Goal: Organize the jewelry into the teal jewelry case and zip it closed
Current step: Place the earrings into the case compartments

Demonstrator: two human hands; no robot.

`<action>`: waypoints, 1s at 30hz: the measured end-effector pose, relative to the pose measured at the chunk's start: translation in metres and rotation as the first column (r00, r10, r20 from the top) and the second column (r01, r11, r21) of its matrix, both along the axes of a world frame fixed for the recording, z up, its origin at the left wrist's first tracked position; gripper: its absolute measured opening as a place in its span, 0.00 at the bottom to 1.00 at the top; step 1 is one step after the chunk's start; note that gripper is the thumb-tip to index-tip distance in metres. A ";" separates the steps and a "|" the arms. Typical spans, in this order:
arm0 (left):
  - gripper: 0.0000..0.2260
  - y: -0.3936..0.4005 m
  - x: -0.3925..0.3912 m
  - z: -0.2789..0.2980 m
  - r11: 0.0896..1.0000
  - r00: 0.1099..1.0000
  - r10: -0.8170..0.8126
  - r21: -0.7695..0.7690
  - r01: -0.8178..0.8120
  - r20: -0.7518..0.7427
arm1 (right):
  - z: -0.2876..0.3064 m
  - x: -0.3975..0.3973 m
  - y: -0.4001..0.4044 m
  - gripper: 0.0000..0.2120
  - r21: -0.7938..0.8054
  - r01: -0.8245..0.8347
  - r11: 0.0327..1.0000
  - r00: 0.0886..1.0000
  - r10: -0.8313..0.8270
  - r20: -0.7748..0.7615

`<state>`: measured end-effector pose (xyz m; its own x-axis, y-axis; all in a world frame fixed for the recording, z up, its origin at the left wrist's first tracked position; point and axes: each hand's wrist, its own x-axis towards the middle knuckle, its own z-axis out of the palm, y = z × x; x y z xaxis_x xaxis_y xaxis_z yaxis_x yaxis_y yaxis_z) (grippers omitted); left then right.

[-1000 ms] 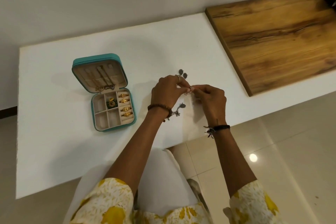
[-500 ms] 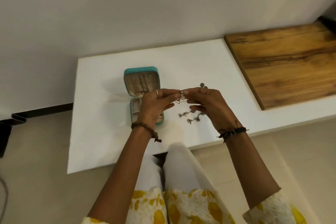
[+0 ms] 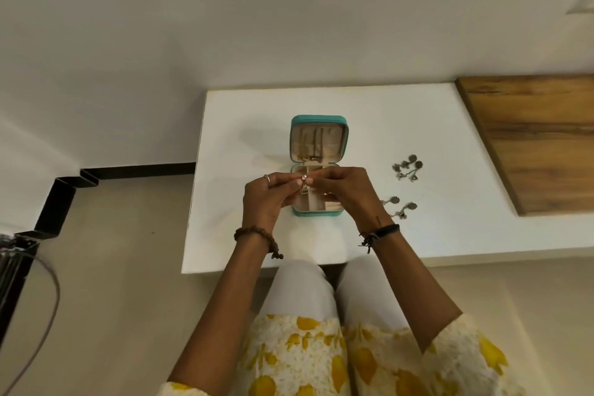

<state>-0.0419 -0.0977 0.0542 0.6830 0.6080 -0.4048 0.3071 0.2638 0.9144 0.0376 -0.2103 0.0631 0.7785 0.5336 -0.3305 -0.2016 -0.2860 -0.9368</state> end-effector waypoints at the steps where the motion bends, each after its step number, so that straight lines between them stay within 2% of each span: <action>1: 0.06 0.000 0.002 -0.005 1.000 1.000 0.014 0.013 -0.013 -0.010 | -0.005 0.001 0.002 0.04 -0.023 0.013 1.000 1.000 -0.012 0.026; 4: 0.05 -0.005 0.011 -0.018 0.997 0.997 0.052 0.053 -0.049 -0.051 | -0.019 0.004 0.005 0.02 -0.115 0.060 0.992 0.992 -0.046 0.118; 6: 0.05 -0.010 0.016 -0.026 0.992 0.993 0.065 0.110 -0.054 -0.096 | -0.029 0.004 0.004 0.05 -0.151 0.094 0.984 0.983 -0.067 0.173; 13: 0.09 -0.026 0.020 -0.045 0.971 0.986 0.082 0.233 -0.046 -0.146 | -0.057 -0.005 -0.002 0.06 -0.192 0.197 0.962 0.949 -0.137 0.285; 17: 0.06 -0.027 0.024 -0.050 0.958 0.982 0.043 0.286 0.012 -0.185 | -0.068 -0.011 -0.003 0.09 -0.185 0.249 0.951 0.907 -0.162 0.389; 24: 0.10 -0.030 0.021 -0.056 0.886 0.966 -0.009 0.445 0.127 -0.258 | -0.068 -0.011 -0.008 0.16 -0.238 0.133 0.962 0.839 0.018 0.544; 30: 0.12 -0.032 0.021 -0.052 0.732 0.924 -0.004 0.629 0.263 -0.382 | -0.070 -0.010 -0.004 0.20 -0.333 0.134 0.933 0.780 0.108 0.617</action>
